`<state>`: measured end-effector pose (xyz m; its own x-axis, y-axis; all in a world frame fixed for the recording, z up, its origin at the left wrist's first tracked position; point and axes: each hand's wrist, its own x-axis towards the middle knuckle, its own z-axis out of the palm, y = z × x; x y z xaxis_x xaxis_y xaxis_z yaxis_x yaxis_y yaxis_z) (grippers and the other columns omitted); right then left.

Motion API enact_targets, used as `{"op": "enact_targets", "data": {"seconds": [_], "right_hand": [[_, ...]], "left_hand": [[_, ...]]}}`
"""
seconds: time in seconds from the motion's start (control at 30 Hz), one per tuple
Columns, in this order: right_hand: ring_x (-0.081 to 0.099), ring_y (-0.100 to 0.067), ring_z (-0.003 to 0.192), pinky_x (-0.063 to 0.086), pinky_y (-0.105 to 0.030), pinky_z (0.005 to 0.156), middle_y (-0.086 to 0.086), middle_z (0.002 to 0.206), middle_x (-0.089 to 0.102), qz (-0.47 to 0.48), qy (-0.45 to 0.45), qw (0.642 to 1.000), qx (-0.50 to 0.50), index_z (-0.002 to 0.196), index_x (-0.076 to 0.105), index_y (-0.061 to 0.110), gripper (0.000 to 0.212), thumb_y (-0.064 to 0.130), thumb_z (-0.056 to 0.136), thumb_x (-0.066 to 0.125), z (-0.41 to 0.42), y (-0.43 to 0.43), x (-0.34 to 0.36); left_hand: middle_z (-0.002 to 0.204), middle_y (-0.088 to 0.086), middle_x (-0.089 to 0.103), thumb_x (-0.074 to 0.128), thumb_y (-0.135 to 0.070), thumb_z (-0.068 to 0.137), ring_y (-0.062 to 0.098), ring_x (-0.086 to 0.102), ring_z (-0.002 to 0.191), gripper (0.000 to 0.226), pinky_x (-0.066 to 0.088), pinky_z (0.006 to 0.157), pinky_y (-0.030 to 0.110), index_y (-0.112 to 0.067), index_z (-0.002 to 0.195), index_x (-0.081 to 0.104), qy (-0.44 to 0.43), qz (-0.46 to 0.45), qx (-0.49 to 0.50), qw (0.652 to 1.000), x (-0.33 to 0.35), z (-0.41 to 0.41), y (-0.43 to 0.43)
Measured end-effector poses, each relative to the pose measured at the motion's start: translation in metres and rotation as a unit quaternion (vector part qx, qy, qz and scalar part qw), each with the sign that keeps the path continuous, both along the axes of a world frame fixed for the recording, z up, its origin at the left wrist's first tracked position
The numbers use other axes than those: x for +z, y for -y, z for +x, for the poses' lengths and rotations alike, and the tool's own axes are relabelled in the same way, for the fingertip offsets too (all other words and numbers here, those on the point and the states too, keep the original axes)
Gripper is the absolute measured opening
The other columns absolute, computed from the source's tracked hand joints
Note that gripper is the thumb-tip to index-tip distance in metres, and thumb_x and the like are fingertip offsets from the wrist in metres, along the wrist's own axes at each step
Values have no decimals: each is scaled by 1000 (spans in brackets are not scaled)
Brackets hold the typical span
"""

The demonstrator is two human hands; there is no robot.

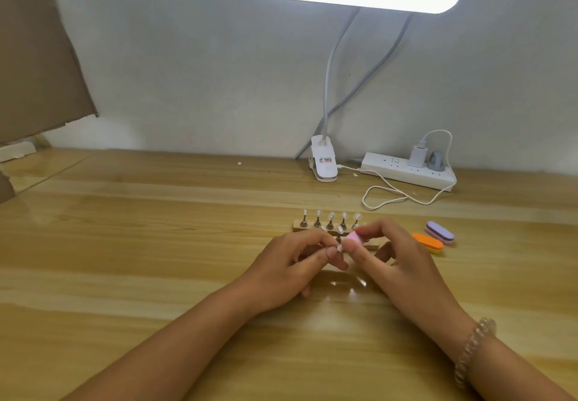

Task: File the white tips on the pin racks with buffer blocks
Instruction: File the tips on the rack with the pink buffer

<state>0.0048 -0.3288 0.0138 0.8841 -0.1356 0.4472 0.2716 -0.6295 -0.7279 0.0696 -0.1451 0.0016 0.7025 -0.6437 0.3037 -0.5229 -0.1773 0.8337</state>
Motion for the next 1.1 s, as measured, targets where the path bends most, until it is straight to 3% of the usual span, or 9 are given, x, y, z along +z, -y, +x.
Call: {"op": "enact_targets", "data": {"seconds": [0.1,0.17,0.4,0.5,0.6,0.8,0.9,1.0,1.1], "right_hand": [[57,-8,62,41,-15,57,13,100,66,46,24,998,-29,95,62,29,38,60,72,63,-1,2,0],[59,-13,64,40,-15,56,13,100,65,23,30,999,-2,97,61,30,40,62,73,63,-4,-3,-1],[58,-15,62,41,-22,55,12,98,62,-48,26,999,-1,98,61,25,52,68,69,56,-1,-5,-1],[57,-14,58,43,-24,52,14,97,61,-100,53,993,17,100,61,25,50,67,73,56,-5,-8,-2],[56,-14,59,44,-24,55,14,96,63,-56,26,998,7,98,62,26,48,65,70,60,-1,-5,-2],[51,-14,54,36,-17,50,16,85,59,-105,52,993,12,96,60,26,45,66,76,67,-5,-8,-4],[55,-13,57,46,-28,53,16,91,60,-78,34,996,-3,95,58,27,47,68,73,61,-1,-7,-2],[57,-14,60,50,-38,58,15,94,60,-70,33,997,-21,95,57,27,46,66,71,61,0,-3,-2],[57,-15,60,48,-34,52,16,94,57,-107,39,993,20,97,54,29,39,57,74,67,-7,-10,-4]], "left_hand": [[98,0,76,51,-11,103,-6,64,63,14,47,50,18,-8,101,65,-18,-24,-9,1000,1,-2,0],[90,-6,74,51,-12,102,-4,63,60,14,47,53,19,-11,101,66,-9,-18,-6,1000,0,0,-1],[88,-6,75,50,-17,103,30,64,59,17,48,54,25,-14,101,67,-6,4,1,1000,-3,4,-1],[78,-13,68,50,-19,100,18,58,52,18,45,52,25,-20,97,68,7,7,3,1000,-4,5,-1],[82,-1,74,50,-14,102,6,56,50,18,44,48,22,-14,99,67,-5,4,-4,1000,-4,5,0],[72,-15,65,49,-13,103,10,57,55,19,44,48,21,-11,97,67,-20,-4,9,1000,-1,5,-1],[75,-9,70,49,-13,104,19,63,62,19,44,47,23,-10,99,67,-34,-3,11,999,0,6,0],[78,-1,74,49,-13,104,7,58,49,20,41,45,19,-15,95,67,-26,-10,-3,1000,2,1,0],[71,-9,66,49,-14,104,12,52,43,24,40,48,22,-23,87,64,-8,12,13,1000,2,1,-1]]}}
